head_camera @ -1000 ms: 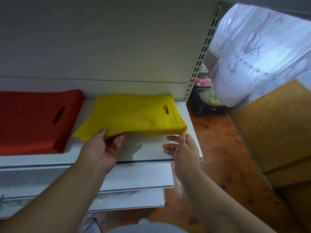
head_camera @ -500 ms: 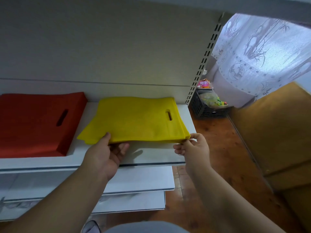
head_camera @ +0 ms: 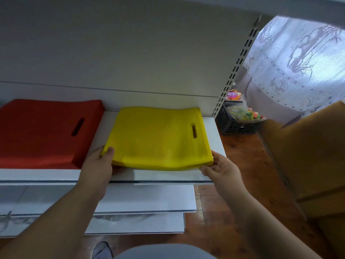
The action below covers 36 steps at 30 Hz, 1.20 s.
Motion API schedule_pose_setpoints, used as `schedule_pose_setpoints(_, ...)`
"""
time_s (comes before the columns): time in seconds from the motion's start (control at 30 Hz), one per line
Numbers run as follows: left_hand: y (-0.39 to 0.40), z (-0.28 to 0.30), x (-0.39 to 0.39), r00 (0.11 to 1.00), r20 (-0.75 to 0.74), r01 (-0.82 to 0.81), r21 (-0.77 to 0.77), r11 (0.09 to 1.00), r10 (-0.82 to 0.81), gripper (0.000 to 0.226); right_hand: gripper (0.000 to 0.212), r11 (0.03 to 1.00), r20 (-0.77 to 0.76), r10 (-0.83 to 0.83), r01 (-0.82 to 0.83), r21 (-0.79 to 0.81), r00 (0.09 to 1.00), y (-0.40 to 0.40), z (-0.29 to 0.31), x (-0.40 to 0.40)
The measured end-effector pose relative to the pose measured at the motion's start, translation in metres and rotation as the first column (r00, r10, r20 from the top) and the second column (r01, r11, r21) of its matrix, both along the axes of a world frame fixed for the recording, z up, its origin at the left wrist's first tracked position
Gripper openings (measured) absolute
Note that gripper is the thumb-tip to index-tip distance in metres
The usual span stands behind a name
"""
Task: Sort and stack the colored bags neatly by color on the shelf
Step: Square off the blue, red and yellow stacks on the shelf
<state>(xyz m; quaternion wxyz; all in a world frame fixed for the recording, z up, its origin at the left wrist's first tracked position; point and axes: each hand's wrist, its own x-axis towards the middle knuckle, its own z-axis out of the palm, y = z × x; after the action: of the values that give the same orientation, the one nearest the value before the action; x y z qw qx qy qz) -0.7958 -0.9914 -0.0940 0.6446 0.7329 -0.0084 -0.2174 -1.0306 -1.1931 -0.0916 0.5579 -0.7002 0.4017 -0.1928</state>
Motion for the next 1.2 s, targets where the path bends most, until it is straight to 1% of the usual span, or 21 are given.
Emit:
schedule_pose_setpoints(0.07,0.001,-0.001,0.004,0.997,-0.075,-0.005,-0.05,0.999,0.002,0.013,0.045,0.999,-0.053,-0.006,0.003,-0.052,0.999,-0.001,0.0,-0.001)
schedule_pose_setpoints(0.1,0.002,0.0,0.007,0.991,-0.132,-0.026,-0.084,0.996,0.015,0.018,0.042,0.998,-0.055,-0.018,0.015,-0.066,0.998,-0.001,0.0,-0.002)
schedule_pose_setpoints(0.17,0.003,-0.001,0.013,0.973,-0.228,-0.068,-0.128,0.989,0.037,0.034,0.034,0.996,-0.056,-0.052,0.048,-0.079,0.997,0.001,-0.001,-0.002)
schedule_pose_setpoints(0.23,0.002,0.0,0.018,0.962,-0.271,-0.082,-0.134,0.988,0.043,0.04,0.028,0.99,-0.073,-0.084,0.075,-0.117,0.994,0.004,-0.002,-0.002)
schedule_pose_setpoints(0.27,0.001,0.0,0.02,0.959,-0.281,-0.075,-0.135,0.988,0.034,0.041,0.029,0.988,-0.075,-0.094,0.084,-0.127,0.993,0.007,-0.002,-0.002)
schedule_pose_setpoints(0.3,0.0,0.001,0.02,0.957,-0.289,-0.061,-0.141,0.988,0.018,0.041,0.036,0.989,-0.071,-0.111,0.103,-0.11,0.991,0.009,-0.003,-0.002)
schedule_pose_setpoints(0.37,-0.002,0.001,0.021,0.96,-0.278,-0.03,-0.127,0.992,-0.006,0.034,0.056,0.986,-0.054,-0.163,0.162,-0.034,0.985,0.01,-0.004,-0.001)
schedule_pose_setpoints(0.4,-0.002,0.001,0.021,0.964,-0.264,-0.012,-0.113,0.993,-0.018,0.031,0.053,0.986,-0.066,-0.168,0.168,-0.014,0.984,0.009,-0.003,-0.001)
schedule_pose_setpoints(0.47,-0.002,0.002,0.02,0.975,-0.214,0.052,-0.074,0.996,-0.067,0.032,0.02,0.994,-0.138,-0.11,0.106,-0.041,0.984,0.005,0.0,0.002)
schedule_pose_setpoints(0.5,-0.002,0.002,0.019,0.975,-0.19,0.107,-0.05,0.993,-0.114,0.033,0.008,0.996,-0.169,-0.079,0.07,-0.058,0.982,0.005,0.002,0.003)
schedule_pose_setpoints(0.53,-0.003,0.001,0.019,0.974,-0.162,0.161,-0.013,0.987,-0.161,0.033,0.005,0.996,-0.187,-0.073,0.061,-0.072,0.98,0.004,0.003,0.004)
schedule_pose_setpoints(0.6,-0.005,-0.001,0.018,0.968,-0.117,0.229,0.064,0.971,-0.221,0.039,0.007,0.991,-0.2,-0.103,0.083,-0.105,0.974,0.005,0.001,0.005)
schedule_pose_setpoints(0.67,-0.006,0.0,0.017,0.967,-0.093,0.249,0.127,0.96,-0.239,0.049,0.012,0.982,-0.181,-0.165,0.144,-0.124,0.969,0.008,-0.002,0.004)
schedule_pose_setpoints(0.7,-0.006,-0.002,0.019,0.965,-0.078,0.26,0.131,0.957,-0.251,0.052,0.014,0.977,-0.177,-0.186,0.163,-0.141,0.966,0.009,-0.004,0.003)
schedule_pose_setpoints(0.77,-0.002,-0.006,0.025,0.968,-0.044,0.251,0.144,0.957,-0.247,0.052,0.017,0.966,-0.192,-0.184,0.141,-0.217,0.964,0.009,-0.008,0.001)
schedule_pose_setpoints(0.83,0.003,-0.005,0.028,0.97,-0.078,0.239,0.14,0.961,-0.23,0.048,0.021,0.96,-0.211,-0.136,0.077,-0.269,0.968,0.005,-0.007,-0.001)
schedule_pose_setpoints(0.93,0.004,-0.006,0.029,0.956,-0.093,0.288,0.101,0.952,-0.279,0.028,0.03,0.972,-0.209,-0.075,0.024,-0.235,0.975,-0.004,-0.007,-0.003)
schedule_pose_setpoints(1.0,0.004,-0.007,0.029,0.957,-0.098,0.282,0.077,0.956,-0.274,0.02,0.034,0.986,-0.174,-0.046,0.017,-0.166,0.984,-0.006,-0.007,-0.005)
schedule_pose_setpoints(1.1,0.003,-0.006,0.028,0.959,-0.123,0.263,0.055,0.963,-0.255,0.018,0.038,0.998,-0.099,-0.034,0.03,-0.046,0.994,-0.01,-0.007,-0.005)
schedule_pose_setpoints(1.2,0.004,-0.008,0.03,0.963,-0.129,0.243,0.047,0.969,-0.236,0.019,0.036,1.0,-0.072,-0.024,0.024,-0.011,0.997,-0.013,-0.003,-0.004)
